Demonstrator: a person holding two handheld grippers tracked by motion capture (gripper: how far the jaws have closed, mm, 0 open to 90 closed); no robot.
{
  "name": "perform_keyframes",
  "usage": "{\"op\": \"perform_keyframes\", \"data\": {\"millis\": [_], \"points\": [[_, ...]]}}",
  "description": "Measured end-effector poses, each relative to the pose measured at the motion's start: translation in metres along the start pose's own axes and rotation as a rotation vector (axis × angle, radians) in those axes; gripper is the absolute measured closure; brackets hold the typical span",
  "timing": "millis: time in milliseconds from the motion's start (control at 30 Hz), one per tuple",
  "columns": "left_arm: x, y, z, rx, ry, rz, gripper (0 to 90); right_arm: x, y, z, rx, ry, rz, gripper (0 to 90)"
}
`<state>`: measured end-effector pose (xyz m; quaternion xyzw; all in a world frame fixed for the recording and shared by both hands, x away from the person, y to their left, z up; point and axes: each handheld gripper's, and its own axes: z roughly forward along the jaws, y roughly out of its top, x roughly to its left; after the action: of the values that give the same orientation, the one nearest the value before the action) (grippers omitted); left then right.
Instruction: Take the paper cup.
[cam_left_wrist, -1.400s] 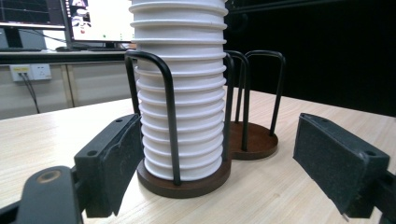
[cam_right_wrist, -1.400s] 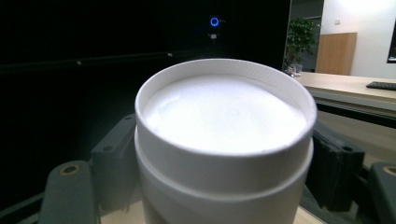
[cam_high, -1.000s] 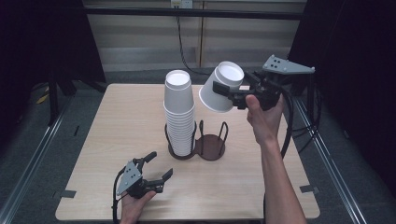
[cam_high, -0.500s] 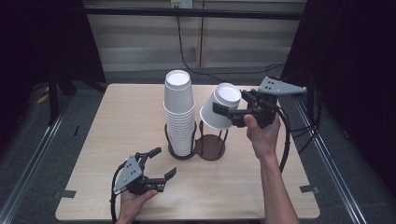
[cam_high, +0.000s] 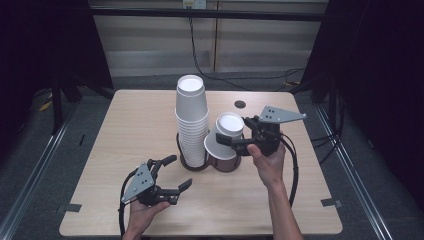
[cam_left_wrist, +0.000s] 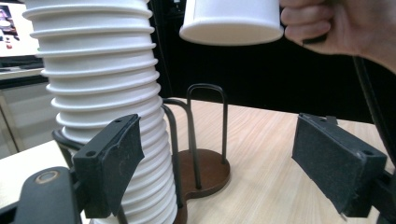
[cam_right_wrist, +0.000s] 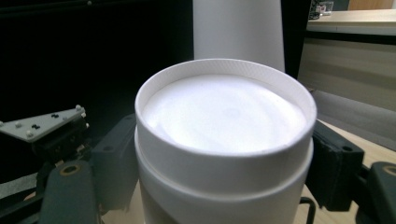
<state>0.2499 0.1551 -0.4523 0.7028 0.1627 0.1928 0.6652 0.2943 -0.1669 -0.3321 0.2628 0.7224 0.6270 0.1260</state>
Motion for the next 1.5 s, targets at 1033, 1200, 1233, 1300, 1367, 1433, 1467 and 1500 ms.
{"op": "perform_keyframes", "data": {"millis": [1033, 1200, 1233, 1300, 1367, 1433, 1467, 1500], "points": [[-0.011, 0.002, 0.014, 0.004, -0.111, -0.010, 15.4, 0.025, -0.062, 0.016, 0.003, 0.081, 0.042, 23.3], [-0.011, 0.002, 0.018, 0.022, -0.127, -0.002, 15.4, 0.028, -0.067, 0.020, 0.013, 0.096, 0.047, 23.3], [-0.011, 0.002, 0.019, 0.022, -0.126, -0.009, 15.5, 0.029, -0.067, 0.021, 0.015, 0.099, 0.045, 23.3], [-0.011, 0.001, 0.021, 0.034, -0.132, -0.012, 15.4, 0.031, -0.068, 0.023, 0.017, 0.108, 0.043, 23.3], [-0.011, 0.001, 0.022, 0.031, -0.141, -0.012, 15.1, 0.032, -0.069, 0.025, 0.021, 0.114, 0.040, 23.3], [-0.011, 0.001, 0.023, 0.033, -0.140, -0.014, 15.3, 0.033, -0.069, 0.027, 0.026, 0.121, 0.041, 23.3], [-0.010, 0.000, 0.024, 0.039, -0.154, -0.013, 15.1, 0.034, -0.070, 0.028, 0.024, 0.126, 0.044, 23.3], [-0.011, 0.000, 0.025, 0.035, -0.155, -0.019, 15.1, 0.034, -0.070, 0.028, 0.024, 0.126, 0.044, 23.3]]}}
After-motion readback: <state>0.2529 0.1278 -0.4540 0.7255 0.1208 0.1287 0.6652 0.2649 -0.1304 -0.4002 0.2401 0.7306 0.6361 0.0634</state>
